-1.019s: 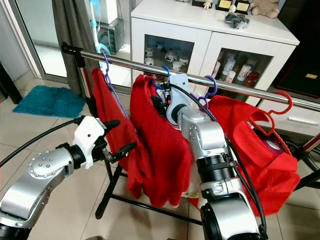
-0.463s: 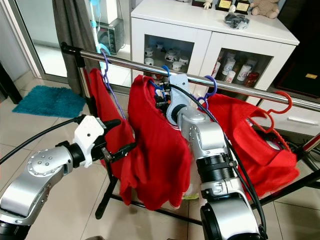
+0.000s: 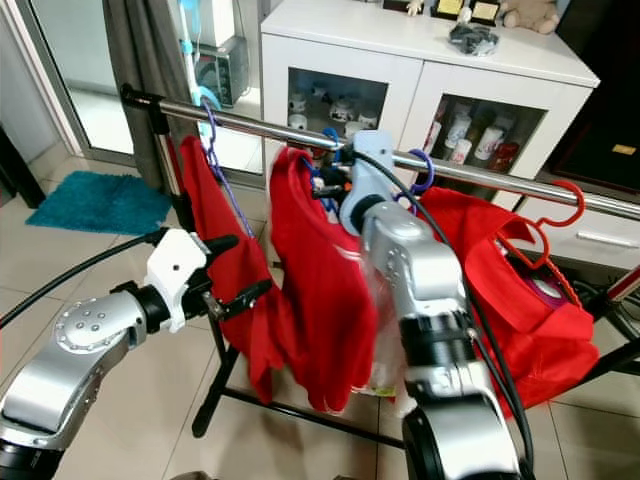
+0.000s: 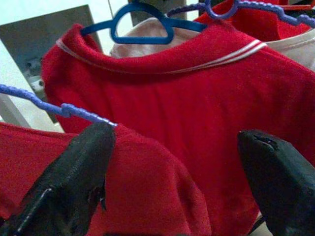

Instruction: Hang hanger

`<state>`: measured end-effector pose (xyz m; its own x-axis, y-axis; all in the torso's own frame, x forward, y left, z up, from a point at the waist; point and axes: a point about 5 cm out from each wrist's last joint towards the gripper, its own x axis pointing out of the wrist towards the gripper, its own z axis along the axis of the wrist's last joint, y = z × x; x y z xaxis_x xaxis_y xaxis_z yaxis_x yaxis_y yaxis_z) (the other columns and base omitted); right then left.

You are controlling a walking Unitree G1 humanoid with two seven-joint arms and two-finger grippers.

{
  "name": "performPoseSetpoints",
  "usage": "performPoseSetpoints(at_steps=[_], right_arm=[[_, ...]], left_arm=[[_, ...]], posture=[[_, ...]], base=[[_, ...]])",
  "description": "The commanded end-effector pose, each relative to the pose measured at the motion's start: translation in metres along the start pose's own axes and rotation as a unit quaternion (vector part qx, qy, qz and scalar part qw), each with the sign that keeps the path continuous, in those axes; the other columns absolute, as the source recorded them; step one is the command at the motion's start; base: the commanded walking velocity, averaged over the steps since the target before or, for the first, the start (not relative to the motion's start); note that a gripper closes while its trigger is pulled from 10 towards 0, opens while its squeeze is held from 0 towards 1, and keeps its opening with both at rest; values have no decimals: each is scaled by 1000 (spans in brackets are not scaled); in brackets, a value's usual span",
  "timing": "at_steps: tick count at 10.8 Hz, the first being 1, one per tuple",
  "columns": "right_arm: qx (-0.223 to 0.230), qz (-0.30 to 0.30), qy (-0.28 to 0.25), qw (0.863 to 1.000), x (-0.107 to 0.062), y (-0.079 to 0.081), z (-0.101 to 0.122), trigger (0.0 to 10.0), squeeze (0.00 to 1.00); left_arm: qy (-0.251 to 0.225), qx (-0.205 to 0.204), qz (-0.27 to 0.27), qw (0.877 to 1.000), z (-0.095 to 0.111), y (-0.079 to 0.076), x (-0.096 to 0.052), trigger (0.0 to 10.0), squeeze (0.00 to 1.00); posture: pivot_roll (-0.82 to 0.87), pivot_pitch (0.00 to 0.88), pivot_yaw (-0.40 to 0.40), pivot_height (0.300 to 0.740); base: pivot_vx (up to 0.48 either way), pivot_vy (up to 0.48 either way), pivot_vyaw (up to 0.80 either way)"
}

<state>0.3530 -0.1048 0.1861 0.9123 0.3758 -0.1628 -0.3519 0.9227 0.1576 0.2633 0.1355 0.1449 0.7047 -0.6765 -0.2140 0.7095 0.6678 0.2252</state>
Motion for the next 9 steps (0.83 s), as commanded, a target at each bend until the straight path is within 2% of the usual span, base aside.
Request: performPoseSetpoints(at_steps=[1,2,3,4,8,9], right_arm=[[0,-6,-24,1000,-6,-6,10,0,0],[-13,3,-12,1000,-5,-3,4,0,0],[-29,16,-2,999,-3,3,2,2510,0],[-36,18,3,999,-2,6,1,10000,0],[-35,-12,27,999,7,2,-7,10000,0],[-35,-14,28,999,8,1,-7,10000,635]], left_arm=[[-4,3,7,1000,0,1,0,10000,0],[-3,2,7,1000,0,0,0,10000,0],[-3,2,3,1000,0,-2,1,10000,0],[-3,1,2,1000,-1,-3,1,10000,0],[6,2,2,1000,-5,-5,-1,10000,0],[7,2,3,1000,-5,-5,-1,10000,0]], posture=[[-59,0,-58,740],[-58,0,-60,740],[-57,0,-64,740],[-57,0,-67,740],[-50,0,-81,740],[-49,0,-83,740]], base=[[0,0,0],[0,0,0],[0,0,0],[0,0,0],[0,0,0],[0,0,0]])
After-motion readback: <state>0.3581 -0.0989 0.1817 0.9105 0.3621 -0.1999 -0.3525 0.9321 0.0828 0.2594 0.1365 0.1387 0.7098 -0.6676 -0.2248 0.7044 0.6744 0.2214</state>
